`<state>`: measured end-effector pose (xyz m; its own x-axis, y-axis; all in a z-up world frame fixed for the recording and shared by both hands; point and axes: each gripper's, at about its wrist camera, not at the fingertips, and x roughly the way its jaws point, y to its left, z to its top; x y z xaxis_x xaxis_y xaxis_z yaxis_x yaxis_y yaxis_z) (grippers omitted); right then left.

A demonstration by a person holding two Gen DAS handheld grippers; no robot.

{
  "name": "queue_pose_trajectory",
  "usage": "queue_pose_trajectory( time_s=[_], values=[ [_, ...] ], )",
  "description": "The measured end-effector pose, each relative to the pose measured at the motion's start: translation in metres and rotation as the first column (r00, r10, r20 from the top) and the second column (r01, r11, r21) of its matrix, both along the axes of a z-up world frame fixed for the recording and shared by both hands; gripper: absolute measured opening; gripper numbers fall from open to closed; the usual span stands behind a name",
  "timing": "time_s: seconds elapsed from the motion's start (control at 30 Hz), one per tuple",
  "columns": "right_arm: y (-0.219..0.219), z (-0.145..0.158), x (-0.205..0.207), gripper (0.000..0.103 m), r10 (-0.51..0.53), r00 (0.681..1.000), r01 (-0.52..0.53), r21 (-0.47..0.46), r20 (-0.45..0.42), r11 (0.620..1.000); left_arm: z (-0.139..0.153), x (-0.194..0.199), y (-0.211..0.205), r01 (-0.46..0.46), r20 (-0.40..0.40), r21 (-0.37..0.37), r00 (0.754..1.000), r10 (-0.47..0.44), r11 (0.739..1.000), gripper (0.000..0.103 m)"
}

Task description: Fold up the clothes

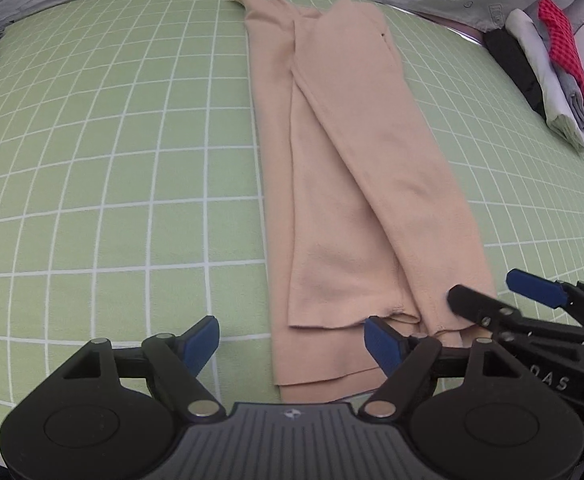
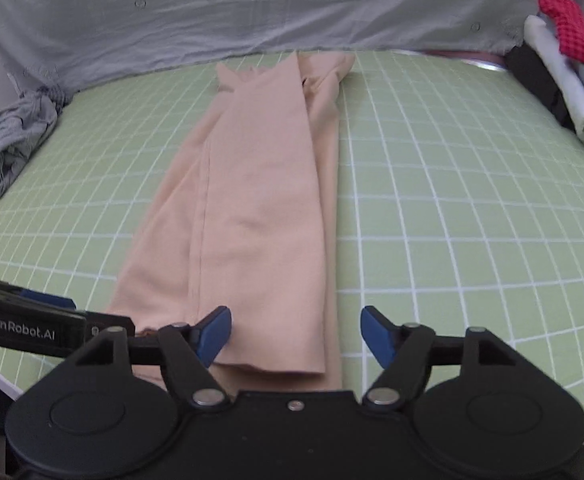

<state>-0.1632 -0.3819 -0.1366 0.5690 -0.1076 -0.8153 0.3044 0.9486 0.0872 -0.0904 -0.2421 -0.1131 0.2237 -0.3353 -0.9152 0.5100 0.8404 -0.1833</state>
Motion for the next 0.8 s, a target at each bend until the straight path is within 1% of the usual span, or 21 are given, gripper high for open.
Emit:
queue_pose_trajectory(
  time_s=[0.2, 0.33, 0.4, 0.53, 0.57, 0.63, 0.67, 0.7, 0.73, 0.77, 0.8],
  values=[
    [-0.004, -0.013, -0.001, 0.077, -0.021, 0.999, 0.023, 0.040, -0.037, 0.999, -0.007, -0.001, -0.007, 0.043, 0.000, 0.006, 0.999, -0.043, 0.999, 0.080],
    [-0.007, -0.020, -0.001, 0.077, -0.042, 0.998, 0.046, 0.083, -0.046, 0.996, -0.007, -0.002, -0.008, 0.049, 0.017, -0.011, 0.999, -0.049, 0.999, 0.078],
    [-0.005, -0.021, 0.000, 0.077, -0.040, 0.998, 0.044, 0.070, -0.052, 0.997, -0.008, -0.002, -0.007, 0.050, 0.026, -0.018, 0.998, -0.049, 0.999, 0.076],
    [-0.004, -0.020, 0.003, 0.079, 0.003, 0.998, 0.001, 0.070, -0.058, 0.998, -0.009, -0.001, -0.009, 0.045, 0.029, -0.040, 0.999, -0.044, 0.998, 0.063],
    [-0.004, -0.019, 0.004, 0.079, 0.021, 0.998, -0.016, 0.075, -0.057, 0.997, -0.009, 0.001, -0.008, 0.044, 0.016, -0.066, 0.999, -0.043, 0.997, 0.061],
    [-0.004, -0.017, 0.005, 0.068, 0.055, 0.997, -0.050, 0.087, -0.056, 0.995, -0.010, 0.004, -0.007, 0.035, -0.013, -0.109, 0.999, -0.037, 0.993, 0.060],
    [-0.004, -0.016, 0.006, 0.054, 0.072, 0.996, -0.067, 0.092, -0.055, 0.994, -0.010, 0.005, -0.007, 0.030, -0.027, -0.128, 0.999, -0.033, 0.991, 0.053],
    [-0.004, -0.015, 0.006, 0.038, 0.089, 0.995, -0.084, 0.098, -0.053, 0.992, -0.011, 0.007, -0.007, 0.029, -0.040, -0.140, 0.999, -0.035, 0.990, 0.047],
    [-0.004, -0.014, 0.007, 0.029, 0.106, 0.993, -0.101, 0.103, -0.052, 0.990, -0.012, 0.007, -0.009, 0.027, -0.053, -0.143, 0.998, -0.035, 0.989, 0.033],
    [-0.004, -0.013, 0.008, 0.022, 0.123, 0.991, -0.117, 0.109, -0.051, 0.987, -0.014, 0.006, -0.012, 0.023, -0.065, -0.144, 0.997, -0.032, 0.989, 0.024],
    [-0.004, -0.012, 0.009, 0.019, 0.140, 0.989, -0.134, 0.114, -0.049, 0.984, -0.015, 0.007, -0.014, 0.018, -0.078, -0.148, 0.996, -0.030, 0.989, 0.023]
  ],
)
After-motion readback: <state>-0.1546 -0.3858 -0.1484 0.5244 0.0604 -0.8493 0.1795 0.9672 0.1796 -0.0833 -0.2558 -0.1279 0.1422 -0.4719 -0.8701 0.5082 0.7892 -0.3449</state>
